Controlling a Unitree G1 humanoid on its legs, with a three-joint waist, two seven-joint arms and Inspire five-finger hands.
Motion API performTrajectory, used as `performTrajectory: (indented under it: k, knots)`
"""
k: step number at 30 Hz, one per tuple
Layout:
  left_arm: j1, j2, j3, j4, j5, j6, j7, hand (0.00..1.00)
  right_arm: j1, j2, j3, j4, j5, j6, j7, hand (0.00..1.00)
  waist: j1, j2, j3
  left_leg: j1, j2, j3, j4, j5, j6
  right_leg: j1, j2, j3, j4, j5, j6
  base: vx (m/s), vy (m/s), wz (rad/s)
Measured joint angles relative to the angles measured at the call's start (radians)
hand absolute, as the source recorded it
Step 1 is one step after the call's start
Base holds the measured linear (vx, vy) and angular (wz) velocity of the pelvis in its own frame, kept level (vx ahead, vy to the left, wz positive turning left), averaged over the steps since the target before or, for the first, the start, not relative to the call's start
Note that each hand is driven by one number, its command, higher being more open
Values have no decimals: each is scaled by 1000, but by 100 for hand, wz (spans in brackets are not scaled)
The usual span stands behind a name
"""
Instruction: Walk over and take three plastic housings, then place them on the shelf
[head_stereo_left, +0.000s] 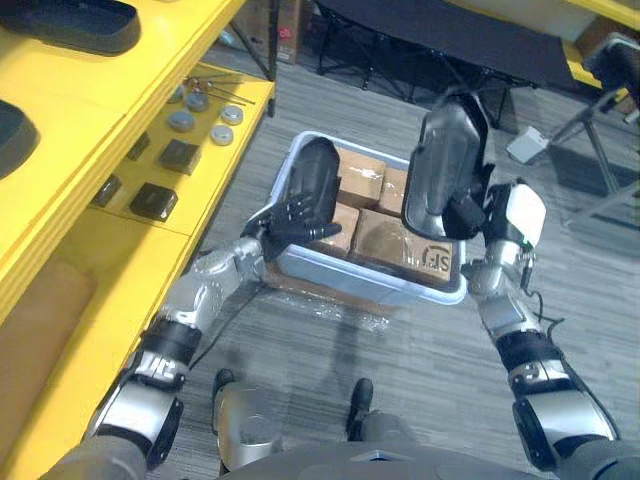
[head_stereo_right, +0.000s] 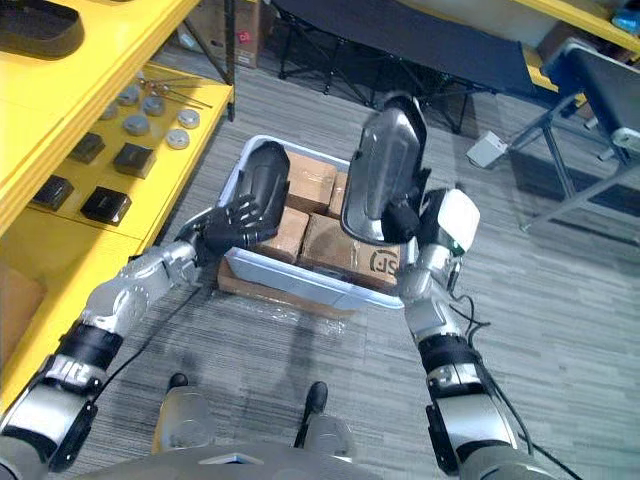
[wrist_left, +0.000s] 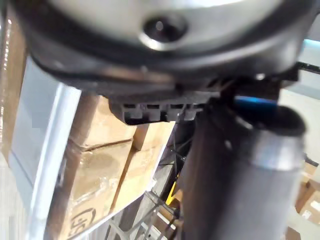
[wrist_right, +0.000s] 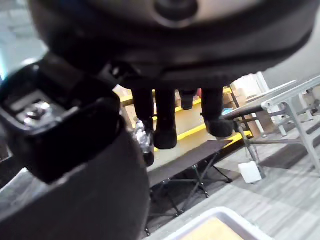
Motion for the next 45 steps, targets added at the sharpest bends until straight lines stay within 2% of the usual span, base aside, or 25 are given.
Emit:
performTrajectory:
  k: [5,9,11,17,26,32,40,45]
  knots:
    - [-128,-1,-12,85,-125,0,18,100,-44,-72,44,-87,-122,-133,13,0,-34,5,3,4,-2,22,-8,2,2,-18,-6,15,2,6,1,19,16,-12]
    - [-148,-27,-30,95,-256,-1,47,100,-71,-79,82,-127,-200,-247,30,0,-58,14,9,25,-7,44,-32,10,4,-22,-11,28,3,6,1,3,11,-9]
    - [-160,-40,-45,118,-312,-1,61,100,-71,-84,99,-127,-230,-272,32,0,-60,21,14,36,-8,49,-48,18,3,-22,-11,29,3,6,1,-15,-9,-6]
    - [-165,-45,-73,134,-381,-1,82,100,-64,-114,99,-127,-266,-292,33,0,-83,52,33,53,-11,54,-87,42,1,-24,-11,29,6,6,1,-24,-5,0]
    - [-173,-45,-111,134,-390,-8,97,100,-47,-138,118,-127,-266,-292,33,0,-95,61,39,64,-11,63,-106,50,0,-27,-11,33,6,6,1,-7,1,-2]
    - [-176,-45,-122,134,-391,-9,115,100,-43,-140,125,-125,-265,-290,33,0,-97,78,49,69,-13,64,-122,59,-2,-29,-11,31,6,6,1,0,0,0]
    - [-176,-34,-144,134,-391,-9,122,100,-40,-149,155,-115,-262,-260,39,0,-100,79,50,78,-14,68,-142,70,-2,-30,-11,31,6,6,0,0,0,0]
    - [-176,-34,-149,134,-391,-9,141,100,-40,-149,178,-102,-260,-239,-3,0,-100,79,50,78,-14,68,-142,71,-1,-30,-11,31,6,6,0,0,0,0]
